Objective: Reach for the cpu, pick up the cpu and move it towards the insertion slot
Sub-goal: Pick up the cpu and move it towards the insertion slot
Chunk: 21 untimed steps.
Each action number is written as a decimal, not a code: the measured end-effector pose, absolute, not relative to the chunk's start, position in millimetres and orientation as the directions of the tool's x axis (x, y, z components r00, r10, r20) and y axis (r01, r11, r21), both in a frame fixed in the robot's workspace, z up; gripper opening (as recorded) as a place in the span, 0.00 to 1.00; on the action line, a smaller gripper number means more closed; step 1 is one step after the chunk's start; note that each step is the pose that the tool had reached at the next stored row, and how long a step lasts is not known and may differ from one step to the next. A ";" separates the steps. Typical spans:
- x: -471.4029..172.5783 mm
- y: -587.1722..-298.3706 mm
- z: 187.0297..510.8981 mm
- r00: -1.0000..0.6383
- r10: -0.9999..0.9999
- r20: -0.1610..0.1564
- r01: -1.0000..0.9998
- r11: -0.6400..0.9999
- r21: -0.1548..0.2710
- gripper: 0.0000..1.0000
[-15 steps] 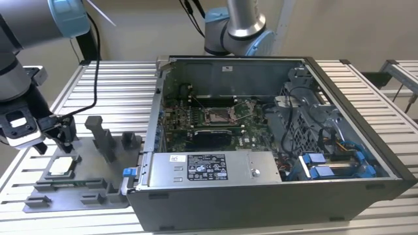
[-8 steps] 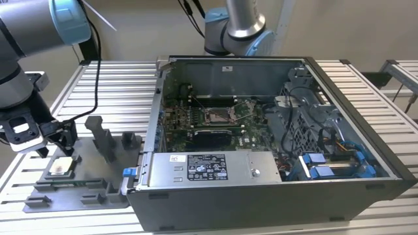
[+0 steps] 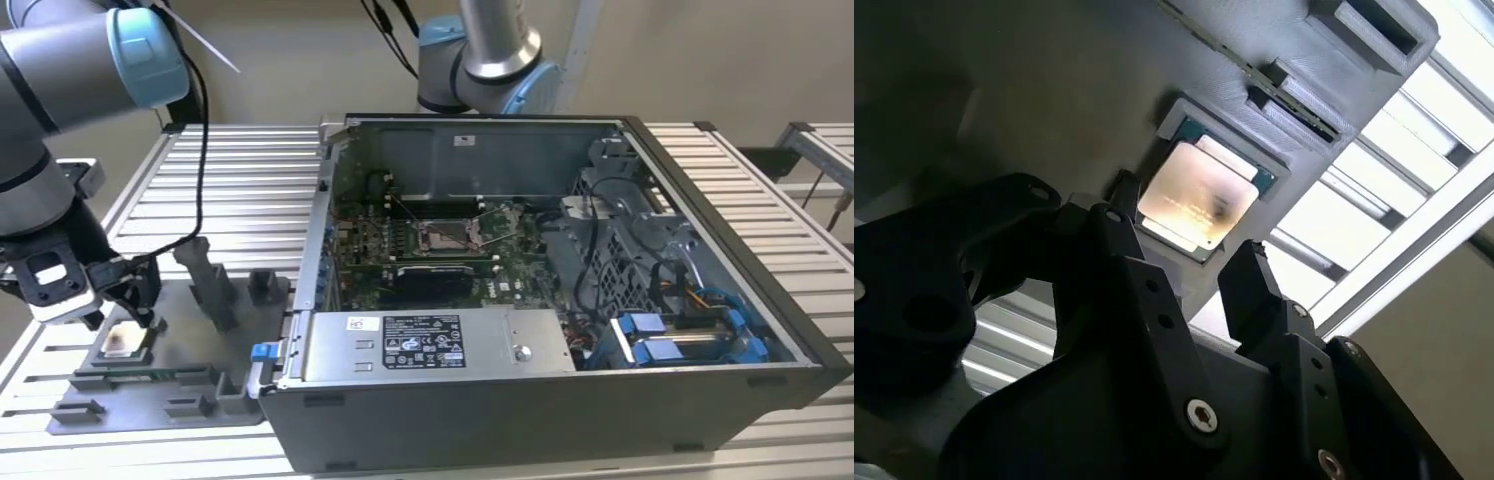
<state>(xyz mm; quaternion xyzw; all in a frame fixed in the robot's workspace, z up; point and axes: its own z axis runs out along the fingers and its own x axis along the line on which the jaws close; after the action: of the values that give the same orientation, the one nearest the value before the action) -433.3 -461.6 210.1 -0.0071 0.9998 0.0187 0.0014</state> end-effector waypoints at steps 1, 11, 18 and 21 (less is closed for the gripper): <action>-433.5 -461.8 208.3 -1.000 -0.014 -0.003 -0.014 0.999 0.037 1.00; -435.3 -466.8 196.6 -1.000 -0.014 -0.003 -0.014 0.999 0.037 1.00; -436.4 -467.5 191.8 -1.000 -0.014 -0.003 -0.014 0.999 0.037 1.00; -437.2 -467.4 190.0 -1.000 -0.011 -0.003 -0.012 0.999 0.038 1.00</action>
<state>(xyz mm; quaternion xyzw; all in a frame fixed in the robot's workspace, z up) -437.2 -467.4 190.0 -0.0058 0.9998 0.0188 0.0016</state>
